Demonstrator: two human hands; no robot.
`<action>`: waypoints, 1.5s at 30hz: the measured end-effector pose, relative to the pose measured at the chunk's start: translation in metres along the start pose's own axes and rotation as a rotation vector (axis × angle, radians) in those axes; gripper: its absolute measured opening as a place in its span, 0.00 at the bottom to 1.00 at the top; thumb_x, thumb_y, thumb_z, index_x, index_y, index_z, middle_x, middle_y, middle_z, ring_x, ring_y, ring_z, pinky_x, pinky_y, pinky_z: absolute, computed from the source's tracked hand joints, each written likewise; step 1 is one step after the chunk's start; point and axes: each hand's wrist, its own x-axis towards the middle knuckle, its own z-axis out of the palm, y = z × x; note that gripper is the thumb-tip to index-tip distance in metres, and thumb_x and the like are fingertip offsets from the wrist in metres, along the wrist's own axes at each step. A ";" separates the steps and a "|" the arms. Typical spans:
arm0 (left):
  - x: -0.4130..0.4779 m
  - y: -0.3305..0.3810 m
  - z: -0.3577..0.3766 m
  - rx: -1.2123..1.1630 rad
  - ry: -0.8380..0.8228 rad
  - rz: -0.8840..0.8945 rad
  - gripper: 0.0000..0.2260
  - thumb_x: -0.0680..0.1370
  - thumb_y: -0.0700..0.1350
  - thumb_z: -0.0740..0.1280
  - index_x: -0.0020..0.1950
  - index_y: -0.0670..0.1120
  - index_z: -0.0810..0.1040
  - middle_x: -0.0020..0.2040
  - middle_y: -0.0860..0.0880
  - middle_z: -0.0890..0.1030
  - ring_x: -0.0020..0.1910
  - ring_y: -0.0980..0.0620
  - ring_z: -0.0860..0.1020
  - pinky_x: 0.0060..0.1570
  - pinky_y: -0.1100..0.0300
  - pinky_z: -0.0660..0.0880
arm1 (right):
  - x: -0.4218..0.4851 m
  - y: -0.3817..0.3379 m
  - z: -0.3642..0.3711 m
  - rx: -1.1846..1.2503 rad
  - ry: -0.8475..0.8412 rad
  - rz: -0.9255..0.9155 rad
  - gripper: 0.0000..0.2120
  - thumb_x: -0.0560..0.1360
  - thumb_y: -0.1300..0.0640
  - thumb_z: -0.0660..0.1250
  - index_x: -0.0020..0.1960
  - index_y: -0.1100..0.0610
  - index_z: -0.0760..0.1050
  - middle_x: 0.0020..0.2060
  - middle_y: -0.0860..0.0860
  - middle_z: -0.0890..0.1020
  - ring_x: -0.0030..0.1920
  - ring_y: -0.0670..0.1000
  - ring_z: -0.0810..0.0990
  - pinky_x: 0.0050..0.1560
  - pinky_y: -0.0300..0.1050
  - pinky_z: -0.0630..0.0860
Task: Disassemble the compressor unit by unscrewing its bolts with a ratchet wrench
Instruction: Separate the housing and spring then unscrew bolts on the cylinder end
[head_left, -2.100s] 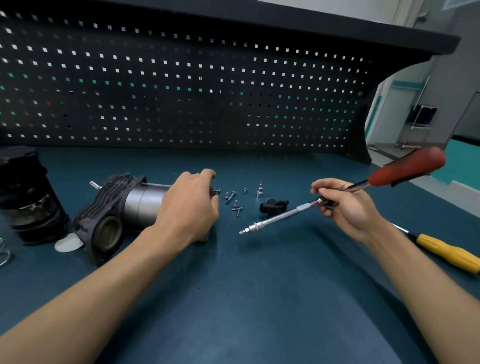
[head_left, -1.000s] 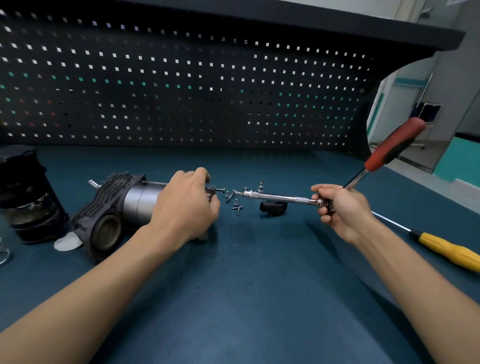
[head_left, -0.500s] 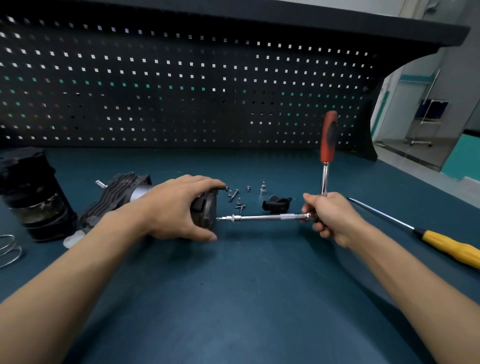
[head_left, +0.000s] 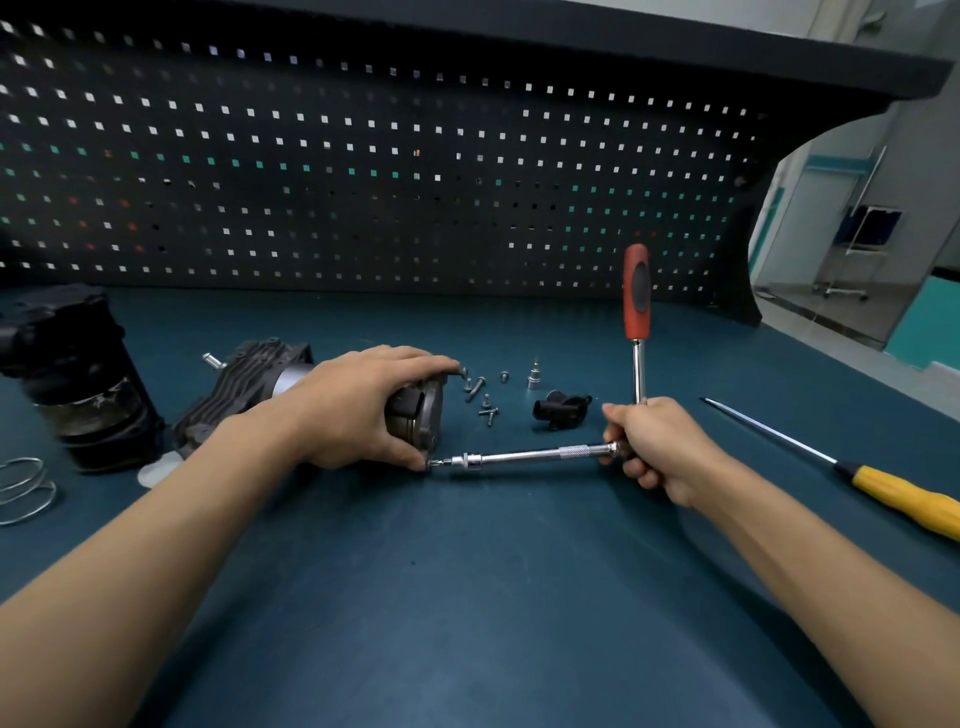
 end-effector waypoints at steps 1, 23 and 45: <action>0.001 -0.001 0.001 0.001 0.006 -0.001 0.44 0.63 0.62 0.79 0.75 0.65 0.61 0.71 0.64 0.67 0.70 0.58 0.66 0.68 0.54 0.66 | 0.000 0.000 0.000 0.000 0.000 0.003 0.15 0.82 0.52 0.62 0.39 0.57 0.71 0.23 0.54 0.79 0.18 0.47 0.65 0.19 0.34 0.58; 0.004 -0.007 0.006 0.020 0.056 -0.001 0.45 0.63 0.63 0.79 0.75 0.65 0.62 0.71 0.64 0.68 0.70 0.58 0.66 0.67 0.55 0.67 | 0.000 0.000 -0.001 0.014 -0.001 0.055 0.14 0.82 0.52 0.61 0.39 0.57 0.71 0.23 0.54 0.79 0.19 0.47 0.65 0.17 0.35 0.58; 0.006 -0.010 0.008 0.028 0.083 -0.015 0.45 0.63 0.65 0.78 0.75 0.64 0.62 0.71 0.64 0.68 0.69 0.59 0.66 0.66 0.56 0.68 | 0.008 0.002 -0.009 0.024 -0.156 0.204 0.12 0.82 0.52 0.61 0.41 0.54 0.68 0.24 0.56 0.77 0.18 0.46 0.64 0.18 0.32 0.57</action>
